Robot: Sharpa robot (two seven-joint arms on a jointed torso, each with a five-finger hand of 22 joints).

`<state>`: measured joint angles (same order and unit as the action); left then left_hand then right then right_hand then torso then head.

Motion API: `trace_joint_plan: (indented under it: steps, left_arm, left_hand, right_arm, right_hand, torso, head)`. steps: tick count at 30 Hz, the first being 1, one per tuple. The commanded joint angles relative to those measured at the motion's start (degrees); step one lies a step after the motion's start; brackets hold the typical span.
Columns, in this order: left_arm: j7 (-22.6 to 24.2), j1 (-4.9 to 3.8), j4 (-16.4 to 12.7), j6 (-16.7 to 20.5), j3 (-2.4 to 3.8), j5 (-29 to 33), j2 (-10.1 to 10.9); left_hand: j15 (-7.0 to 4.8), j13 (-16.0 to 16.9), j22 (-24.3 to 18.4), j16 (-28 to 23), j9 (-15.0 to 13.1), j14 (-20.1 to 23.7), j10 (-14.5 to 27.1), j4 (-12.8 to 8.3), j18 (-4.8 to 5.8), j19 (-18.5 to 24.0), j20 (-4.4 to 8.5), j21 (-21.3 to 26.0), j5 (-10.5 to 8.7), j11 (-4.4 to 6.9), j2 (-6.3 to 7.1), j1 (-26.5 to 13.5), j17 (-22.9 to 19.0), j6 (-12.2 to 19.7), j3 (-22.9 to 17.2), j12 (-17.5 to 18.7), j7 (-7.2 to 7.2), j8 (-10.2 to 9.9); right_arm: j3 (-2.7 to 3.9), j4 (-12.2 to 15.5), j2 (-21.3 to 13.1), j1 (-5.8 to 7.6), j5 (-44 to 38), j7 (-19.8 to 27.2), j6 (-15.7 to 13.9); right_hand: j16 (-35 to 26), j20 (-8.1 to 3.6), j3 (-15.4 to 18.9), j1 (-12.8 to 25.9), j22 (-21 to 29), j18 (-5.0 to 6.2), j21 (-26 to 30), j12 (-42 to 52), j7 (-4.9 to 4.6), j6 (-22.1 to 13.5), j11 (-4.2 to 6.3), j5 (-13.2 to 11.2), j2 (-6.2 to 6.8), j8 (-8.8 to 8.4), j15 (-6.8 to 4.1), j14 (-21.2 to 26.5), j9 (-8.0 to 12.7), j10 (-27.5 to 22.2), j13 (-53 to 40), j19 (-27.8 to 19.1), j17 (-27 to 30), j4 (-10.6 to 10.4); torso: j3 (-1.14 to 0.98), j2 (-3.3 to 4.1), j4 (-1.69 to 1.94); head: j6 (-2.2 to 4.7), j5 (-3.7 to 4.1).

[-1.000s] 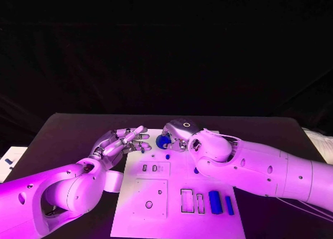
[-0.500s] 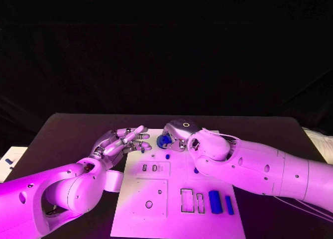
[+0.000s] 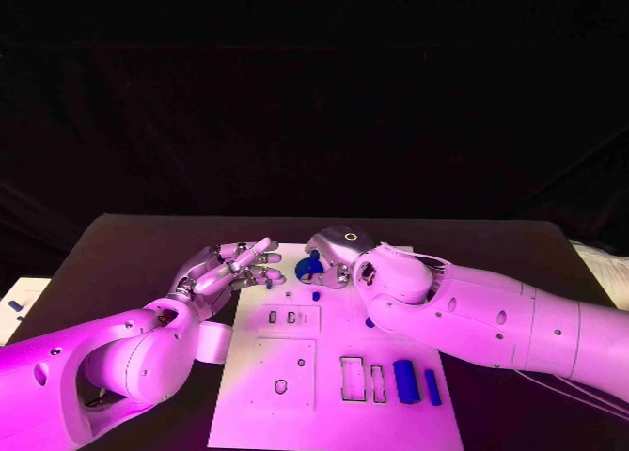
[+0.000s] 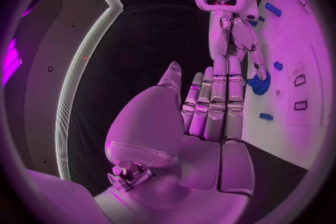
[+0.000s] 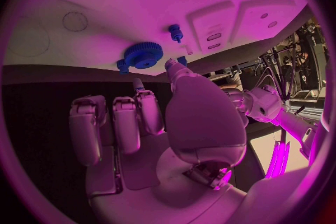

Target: Assemble the parts on the task board

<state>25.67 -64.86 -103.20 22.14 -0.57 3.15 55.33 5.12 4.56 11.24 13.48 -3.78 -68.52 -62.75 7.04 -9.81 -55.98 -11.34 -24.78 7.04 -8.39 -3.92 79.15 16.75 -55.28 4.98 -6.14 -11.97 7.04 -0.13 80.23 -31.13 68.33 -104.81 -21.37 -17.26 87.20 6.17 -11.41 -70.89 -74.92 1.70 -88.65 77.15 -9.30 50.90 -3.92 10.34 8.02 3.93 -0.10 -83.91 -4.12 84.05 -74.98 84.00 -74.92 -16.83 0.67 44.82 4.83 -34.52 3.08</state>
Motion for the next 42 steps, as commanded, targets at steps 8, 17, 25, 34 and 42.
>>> trace_joint_plan:
  steps: [8, 17, 25, 34, 42]
  left_arm:
    - [0.2, -0.07, 0.0, -1.3, 0.03, 0.1, 0.2]
    - [0.3, -0.07, -0.2, -1.3, 0.03, 0.1, 0.8]
    - [0.3, -0.05, -0.1, -1.4, 0.02, 0.1, 0.7]
    - [0.3, 0.0, 0.2, -1.5, 0.0, 0.1, 0.5]
    - [0.4, 0.01, 0.6, -1.4, 0.0, 0.1, 0.5]
  left_hand:
    - [0.13, -0.1, -0.1, -0.2, 0.0, 0.0, 0.2, -0.5, -0.57, 0.2, -0.08, 0.2, -0.06, -0.36, -0.44, 0.3, 0.1, 0.0, 0.0, 0.2, -0.45, -0.2]
    - [0.15, -0.1, -0.1, -0.4, 0.0, 0.0, 0.2, -0.6, -0.57, 0.2, -0.1, 0.3, -0.07, -0.38, -0.51, 0.5, 0.2, 0.0, 0.0, 0.4, -0.47, -0.3]
    - [0.15, -0.1, -0.1, -0.4, 0.0, 0.0, 0.2, -0.6, -0.57, 0.2, -0.1, 0.3, -0.07, -0.38, -0.51, 0.5, 0.2, 0.0, 0.0, 0.4, -0.47, -0.3]
    - [0.15, -0.1, -0.1, -0.5, 0.0, 0.0, 0.1, -0.7, -0.57, 0.3, -0.1, 0.3, -0.07, -0.38, -0.55, 0.5, 0.3, 0.0, 0.0, 0.4, -0.45, -0.3]
    - [0.15, -0.1, -0.1, -0.5, 0.0, 0.0, 0.1, -0.7, -0.57, 0.3, -0.1, 0.3, -0.07, -0.38, -0.55, 0.5, 0.3, 0.0, 0.0, 0.4, -0.45, -0.3]
  right_arm:
    - [0.56, 4.8, -6.6, -0.31, 7.7, 7.2, -11.5]
    - [1.68, 8.6, -18.8, 0.18, 30.8, 23.5, -12.1]
    - [1.81, 6.7, -25.1, -0.42, 32.6, 28.4, -9.2]
    - [1.82, 4.1, -26.8, -2.5, 31.3, 28.9, -7.3]
    - [1.82, 1.8, -25.9, -4.12, 31.2, 28.9, -6.5]
  right_hand:
    - [0.0, 0.26, -2.9, -2.0, -11.8, -0.87, 0.1, 1.0, 0.17, 2.3, -0.14, 3.5, -1.79, 0.27, 0.08, -4.8, -0.1, 0.8, -7.2, 3.4, -9.3, 2.0]
    - [-1.1, 0.29, -4.1, -7.8, -9.6, -0.34, 1.1, -1.5, -0.05, 2.7, -0.24, 2.6, -0.17, -0.07, 0.15, -4.3, 0.0, -0.5, -5.7, 1.6, -7.3, 7.2]
    - [-1.4, 0.32, -2.8, -8.1, -8.6, -0.09, 1.7, -2.5, -0.08, 2.1, -0.3, 3.0, 0.93, -0.29, 0.19, -4.2, 0.2, -1.0, -5.1, 0.8, -7.0, 8.2]
    - [-1.1, 0.32, -2.6, -8.1, -9.1, -0.2, 1.5, -2.1, -0.07, 2.1, -0.29, 3.1, 1.03, -0.26, 0.19, -4.3, 0.2, -0.8, -5.4, 1.1, -7.5, 8.2]
    - [-1.0, 0.32, -2.5, -8.2, -9.2, -0.23, 1.4, -1.8, -0.05, 2.2, -0.28, 3.2, 0.94, -0.18, 0.18, -4.4, 0.2, -0.7, -5.5, 1.2, -7.7, 8.2]
  torso:
    - [0.0, -0.04, -0.05]
    - [-0.14, -0.21, -1.11]
    - [-0.54, -0.35, -1.56]
    - [-0.59, -0.3, -1.55]
    - [-0.5, -0.31, -1.47]
  head:
    - [0.09, 0.01]
    - [0.58, 0.17]
    - [0.74, 0.6]
    - [0.72, 0.75]
    - [0.53, 1.28]
